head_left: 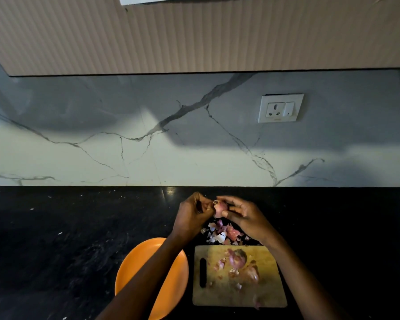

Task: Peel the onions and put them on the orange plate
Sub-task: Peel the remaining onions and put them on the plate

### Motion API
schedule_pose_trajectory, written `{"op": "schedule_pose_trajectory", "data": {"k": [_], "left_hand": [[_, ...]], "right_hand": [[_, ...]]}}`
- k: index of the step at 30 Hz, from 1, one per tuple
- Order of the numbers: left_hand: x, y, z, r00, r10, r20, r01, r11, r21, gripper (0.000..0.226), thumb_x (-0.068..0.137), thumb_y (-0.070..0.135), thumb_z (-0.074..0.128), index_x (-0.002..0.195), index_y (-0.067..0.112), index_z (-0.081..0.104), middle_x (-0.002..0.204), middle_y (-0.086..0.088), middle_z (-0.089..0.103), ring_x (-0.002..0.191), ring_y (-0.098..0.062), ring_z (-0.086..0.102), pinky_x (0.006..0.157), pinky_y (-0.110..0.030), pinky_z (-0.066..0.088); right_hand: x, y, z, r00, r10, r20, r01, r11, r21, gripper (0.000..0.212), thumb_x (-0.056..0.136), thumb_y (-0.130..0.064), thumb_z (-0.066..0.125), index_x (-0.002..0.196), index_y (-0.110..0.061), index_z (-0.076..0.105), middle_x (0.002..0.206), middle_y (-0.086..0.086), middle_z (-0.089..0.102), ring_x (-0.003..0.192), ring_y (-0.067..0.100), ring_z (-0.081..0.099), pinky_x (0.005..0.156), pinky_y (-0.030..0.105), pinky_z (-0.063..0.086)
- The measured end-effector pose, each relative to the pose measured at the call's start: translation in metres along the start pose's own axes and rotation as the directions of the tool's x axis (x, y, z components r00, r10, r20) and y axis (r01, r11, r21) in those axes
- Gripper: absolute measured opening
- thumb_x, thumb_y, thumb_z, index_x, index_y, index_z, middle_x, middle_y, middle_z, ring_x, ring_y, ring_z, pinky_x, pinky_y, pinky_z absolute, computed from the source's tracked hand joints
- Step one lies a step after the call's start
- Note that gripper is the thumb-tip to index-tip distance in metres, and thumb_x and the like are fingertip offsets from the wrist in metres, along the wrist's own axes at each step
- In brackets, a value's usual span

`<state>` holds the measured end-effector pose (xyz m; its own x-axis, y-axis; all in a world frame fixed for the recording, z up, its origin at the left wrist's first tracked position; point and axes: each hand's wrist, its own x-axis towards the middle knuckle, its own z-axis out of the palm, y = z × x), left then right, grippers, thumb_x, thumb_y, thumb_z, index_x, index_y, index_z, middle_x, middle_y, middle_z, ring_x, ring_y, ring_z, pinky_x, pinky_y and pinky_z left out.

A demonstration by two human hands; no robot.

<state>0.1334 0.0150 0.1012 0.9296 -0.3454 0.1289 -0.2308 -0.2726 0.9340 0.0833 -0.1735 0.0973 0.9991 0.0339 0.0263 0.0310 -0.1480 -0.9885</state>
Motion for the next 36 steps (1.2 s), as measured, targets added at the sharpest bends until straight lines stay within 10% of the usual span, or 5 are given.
{"op": "schedule_pose_trajectory", "data": {"k": [10,24,36], "left_hand": [[0.002,0.001,0.003,0.996,-0.080,0.027,0.083,0.981,-0.178,0.007,0.095,0.008,0.065,0.098,0.009,0.071,0.090,-0.011,0.075,0.086,-0.027,0.072,0.080,-0.036,0.058],[-0.006,0.005,0.010,0.993,-0.092,0.076,0.116,0.893,-0.435,0.024,0.095,0.014,0.063,0.117,0.005,0.069,0.084,-0.008,0.069,0.077,-0.015,0.062,0.075,-0.026,0.054],[0.001,0.000,0.006,0.994,-0.077,0.075,0.097,0.942,-0.323,0.016,0.096,0.015,0.064,0.100,0.001,0.070,0.100,-0.021,0.071,0.094,-0.026,0.067,0.088,-0.041,0.054]], "right_hand": [[-0.002,0.005,-0.002,0.997,0.075,0.003,-0.072,0.946,0.316,0.032,0.098,0.000,0.056,0.126,-0.014,0.063,0.129,0.011,0.066,0.115,0.027,0.068,0.095,0.038,0.056],[-0.001,-0.003,0.002,0.996,-0.012,-0.084,0.028,0.981,0.191,0.041,0.083,-0.002,0.077,0.120,-0.013,0.064,0.120,0.001,0.071,0.114,0.016,0.067,0.092,0.027,0.054],[-0.005,0.001,0.000,0.998,0.013,-0.059,-0.001,0.981,0.195,0.042,0.081,0.000,0.078,0.118,-0.016,0.068,0.118,-0.001,0.072,0.113,0.020,0.068,0.093,0.031,0.056]]}}
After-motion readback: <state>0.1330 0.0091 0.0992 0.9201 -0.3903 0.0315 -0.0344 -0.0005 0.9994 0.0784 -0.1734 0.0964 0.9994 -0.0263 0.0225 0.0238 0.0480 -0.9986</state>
